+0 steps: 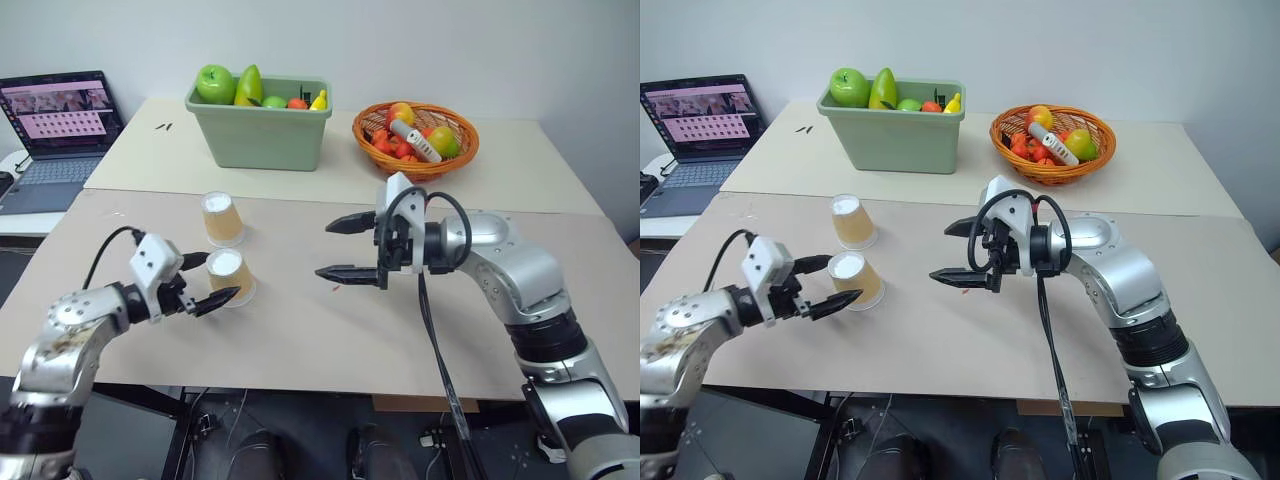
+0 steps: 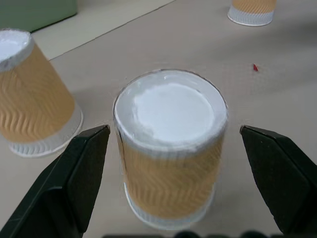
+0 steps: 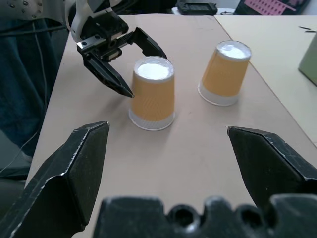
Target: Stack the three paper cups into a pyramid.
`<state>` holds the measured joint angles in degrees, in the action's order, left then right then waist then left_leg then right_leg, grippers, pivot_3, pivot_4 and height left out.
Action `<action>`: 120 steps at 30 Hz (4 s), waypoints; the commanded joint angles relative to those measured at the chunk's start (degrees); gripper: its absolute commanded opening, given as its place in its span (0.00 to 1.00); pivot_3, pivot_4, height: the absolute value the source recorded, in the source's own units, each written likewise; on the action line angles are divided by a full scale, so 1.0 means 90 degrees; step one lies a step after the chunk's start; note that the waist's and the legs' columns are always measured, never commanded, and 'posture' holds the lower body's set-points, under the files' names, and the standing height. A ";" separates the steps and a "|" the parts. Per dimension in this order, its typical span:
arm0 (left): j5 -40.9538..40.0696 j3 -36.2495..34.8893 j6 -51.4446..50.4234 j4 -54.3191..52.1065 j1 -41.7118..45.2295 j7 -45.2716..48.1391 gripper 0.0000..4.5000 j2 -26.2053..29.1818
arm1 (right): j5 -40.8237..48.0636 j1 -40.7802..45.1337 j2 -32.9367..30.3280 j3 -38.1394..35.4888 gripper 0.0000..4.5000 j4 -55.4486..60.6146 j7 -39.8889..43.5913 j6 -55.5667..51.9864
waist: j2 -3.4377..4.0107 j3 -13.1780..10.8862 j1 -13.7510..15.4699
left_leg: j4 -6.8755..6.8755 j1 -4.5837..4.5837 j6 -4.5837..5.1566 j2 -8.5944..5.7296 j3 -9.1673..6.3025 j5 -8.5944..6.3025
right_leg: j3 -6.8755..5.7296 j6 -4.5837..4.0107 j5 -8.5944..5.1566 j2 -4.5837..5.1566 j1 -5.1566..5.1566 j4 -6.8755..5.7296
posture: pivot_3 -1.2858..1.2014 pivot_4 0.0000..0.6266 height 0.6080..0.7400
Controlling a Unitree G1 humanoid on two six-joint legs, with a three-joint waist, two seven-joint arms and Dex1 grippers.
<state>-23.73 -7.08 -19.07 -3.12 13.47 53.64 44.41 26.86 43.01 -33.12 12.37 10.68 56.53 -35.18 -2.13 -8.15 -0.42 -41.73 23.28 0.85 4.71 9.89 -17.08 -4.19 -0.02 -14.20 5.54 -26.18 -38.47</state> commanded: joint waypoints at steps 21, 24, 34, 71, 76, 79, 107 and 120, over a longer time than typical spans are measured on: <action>0.0255 0.0658 0.0246 0.0537 0.1261 0.0503 0.62 -0.0669 | -0.0083 -0.0251 -0.0092 -0.0397 1.00 0.0632 -0.0495 -0.0256 | 0.0000 0.0000 -0.0023 | -0.0002 0.0001 -0.0001 0.0001 -0.0002 0.0001 | 0.0001 0.0001 0.0000 -0.0001 0.0001 -0.0001 | 0.52 0.24 0.75; 0.0349 0.1123 0.0267 0.0543 0.1806 0.0583 0.62 -0.1170 | -0.0144 -0.0274 -0.0100 -0.0422 1.00 0.0625 -0.0600 -0.0266 | 0.0000 0.0000 0.0062 | -0.0009 0.0002 -0.0001 -0.0001 -0.0005 0.0001 | -0.0001 0.0001 0.0000 -0.0001 0.0005 -0.0004 | 0.52 0.24 0.75; 0.1275 0.2199 0.1350 0.2613 0.2812 0.0868 0.62 -0.2467 | 0.0021 -0.0573 -0.0377 -0.0817 1.00 0.1083 -0.0869 -0.0621 | 0.0001 0.0000 0.0101 | -0.0014 0.0002 0.0000 -0.0005 -0.0005 0.0002 | 0.0001 0.0002 0.0000 -0.0005 0.0007 -0.0001 | 0.52 0.24 0.75; 0.1660 0.0035 -0.0776 0.0340 0.1232 -0.3959 0.99 -0.2394 | -0.0089 -0.0408 -0.0129 -0.0719 1.00 0.0639 -0.0518 -0.0471 | 0.0003 -0.0001 0.0138 | -0.0017 -0.0011 0.0002 -0.0007 -0.0025 0.0002 | 0.0008 0.0007 0.0006 0.0001 0.0019 -0.0008 | 0.52 0.24 0.75; 0.1798 0.0036 0.0005 0.1497 0.1736 -0.3807 0.99 -0.2359 | -0.0088 -0.0432 -0.0119 -0.0747 1.00 0.0703 -0.0559 -0.0497 | 0.0003 0.0000 0.0114 | -0.0012 -0.0005 0.0002 -0.0007 -0.0020 0.0001 | 0.0004 0.0007 0.0006 0.0000 0.0016 0.0002 | 0.52 0.24 0.75; 0.1862 0.0070 0.0492 0.2521 0.2319 -0.3648 0.99 -0.2349 | -0.0087 -0.0496 -0.0127 -0.0794 1.00 0.0757 -0.0629 -0.0518 | 0.0003 -0.0001 0.0116 | -0.0010 0.0000 0.0002 -0.0007 -0.0014 0.0001 | -0.0001 0.0007 0.0006 -0.0002 0.0013 0.0002 | 0.52 0.24 0.75; 0.1832 0.0012 0.2095 0.4720 0.4004 -0.2886 0.58 -0.2235 | -0.0062 -0.0647 -0.0202 -0.0830 1.00 0.0851 -0.0774 -0.0582 | 0.0002 -0.0001 0.0086 | -0.0013 0.0011 0.0002 -0.0008 -0.0016 0.0002 | -0.0011 0.0009 0.0005 -0.0002 0.0012 0.0002 | 0.52 0.24 0.75; 0.0188 0.1199 -0.0038 0.0079 0.1787 0.0732 0.58 -0.1023 | -0.0130 -0.0718 -0.0143 -0.0775 1.00 0.0791 -0.0863 -0.0572 | 0.0004 -0.0001 -0.0005 | -0.0018 0.0005 0.0000 -0.0004 -0.0014 0.0002 | -0.0005 0.0012 0.0003 0.0000 0.0010 -0.0005 | 0.52 0.24 0.75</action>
<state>-20.67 2.34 -18.30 -0.05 30.02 56.50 33.67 25.78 36.40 -34.16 6.44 16.66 49.37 -41.08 -2.10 -8.16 -0.46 -41.89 23.31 0.81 4.67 9.75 -17.04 -4.24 0.08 -14.17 5.54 -26.08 -38.54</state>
